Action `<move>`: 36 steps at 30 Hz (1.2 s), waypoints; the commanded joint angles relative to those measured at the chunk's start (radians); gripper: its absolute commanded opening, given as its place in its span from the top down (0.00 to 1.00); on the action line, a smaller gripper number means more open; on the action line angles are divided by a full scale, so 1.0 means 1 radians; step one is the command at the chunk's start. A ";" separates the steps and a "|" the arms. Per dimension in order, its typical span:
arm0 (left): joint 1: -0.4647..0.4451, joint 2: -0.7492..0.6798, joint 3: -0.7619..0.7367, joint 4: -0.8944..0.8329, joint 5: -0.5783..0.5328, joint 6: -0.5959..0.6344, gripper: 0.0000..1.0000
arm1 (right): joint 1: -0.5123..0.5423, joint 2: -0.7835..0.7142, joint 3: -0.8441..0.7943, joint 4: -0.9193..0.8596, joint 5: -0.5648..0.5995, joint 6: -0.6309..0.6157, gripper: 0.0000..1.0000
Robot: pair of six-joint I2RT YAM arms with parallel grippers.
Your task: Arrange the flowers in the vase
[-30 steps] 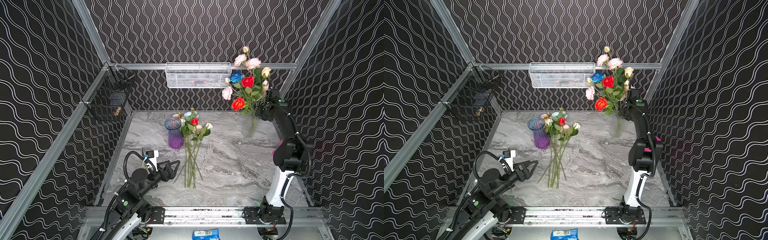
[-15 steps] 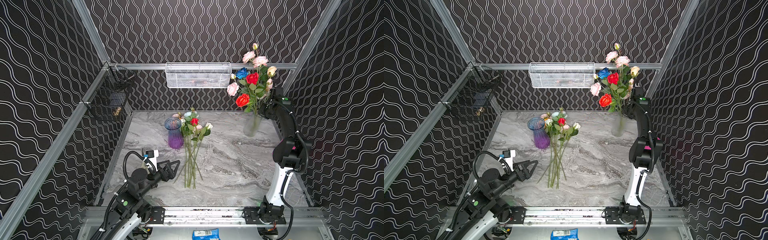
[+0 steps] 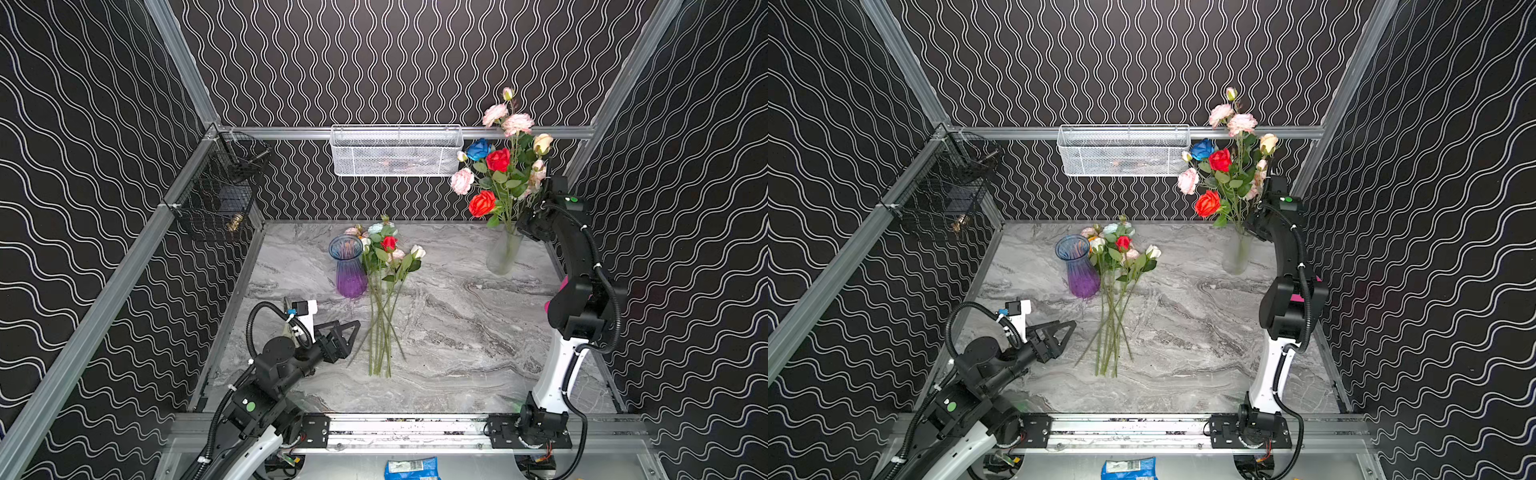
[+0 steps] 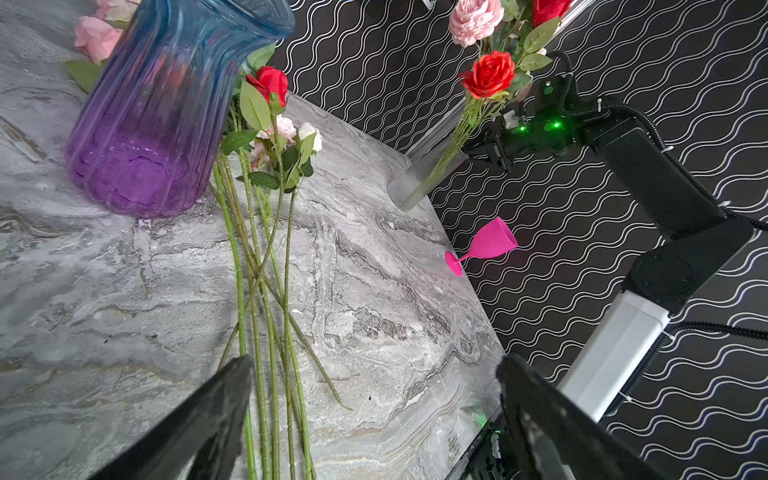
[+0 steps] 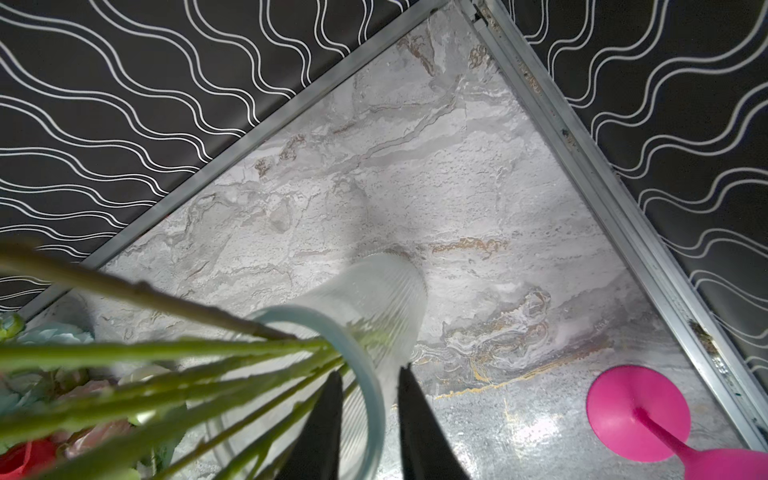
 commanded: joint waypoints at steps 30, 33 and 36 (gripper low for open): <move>0.001 0.385 0.556 -0.356 -0.389 0.258 0.02 | 0.541 -0.814 -0.707 0.388 0.254 0.146 0.62; 0.003 0.474 0.624 -0.351 -0.420 0.293 0.02 | 0.711 -0.714 -0.657 0.414 0.241 0.148 0.61; 0.039 0.607 0.736 -0.393 -0.426 0.333 0.05 | 0.801 -0.600 -0.586 0.440 0.229 0.134 0.60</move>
